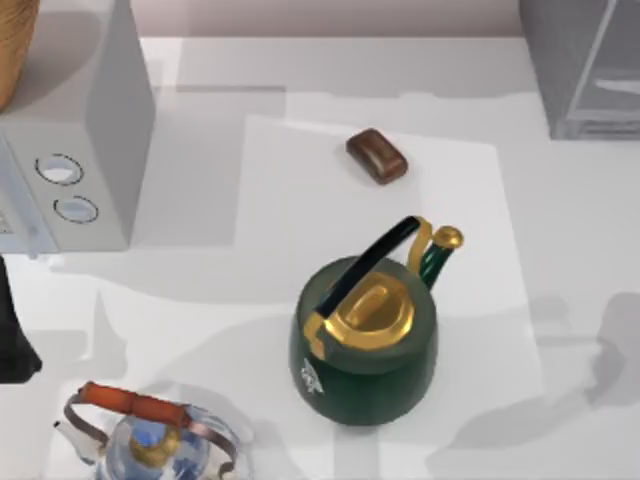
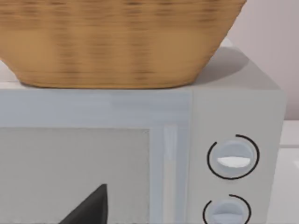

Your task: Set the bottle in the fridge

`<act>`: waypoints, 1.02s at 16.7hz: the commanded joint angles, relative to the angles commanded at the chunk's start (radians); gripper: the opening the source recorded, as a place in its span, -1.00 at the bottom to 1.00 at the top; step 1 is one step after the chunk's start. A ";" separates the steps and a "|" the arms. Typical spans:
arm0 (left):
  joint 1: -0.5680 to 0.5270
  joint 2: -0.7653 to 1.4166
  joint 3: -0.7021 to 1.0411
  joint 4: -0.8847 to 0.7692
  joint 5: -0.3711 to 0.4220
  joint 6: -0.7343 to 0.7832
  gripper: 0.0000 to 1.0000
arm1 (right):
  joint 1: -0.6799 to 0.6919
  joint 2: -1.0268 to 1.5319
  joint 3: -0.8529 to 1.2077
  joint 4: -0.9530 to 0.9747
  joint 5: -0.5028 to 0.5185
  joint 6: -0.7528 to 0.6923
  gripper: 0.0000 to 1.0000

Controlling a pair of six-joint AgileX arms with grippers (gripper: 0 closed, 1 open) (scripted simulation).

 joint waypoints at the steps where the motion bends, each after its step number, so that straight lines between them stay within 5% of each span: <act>1: 0.000 0.000 0.000 0.000 0.000 0.000 1.00 | 0.013 -0.065 -0.035 0.051 0.051 0.069 -0.98; 6: 0.000 0.000 0.000 0.000 0.000 0.000 1.00 | 0.042 -0.234 -0.148 0.212 0.207 0.255 -0.98; 17: 0.000 0.000 0.000 0.000 0.000 0.000 1.00 | 0.019 -0.077 -0.054 0.328 0.180 0.264 -0.98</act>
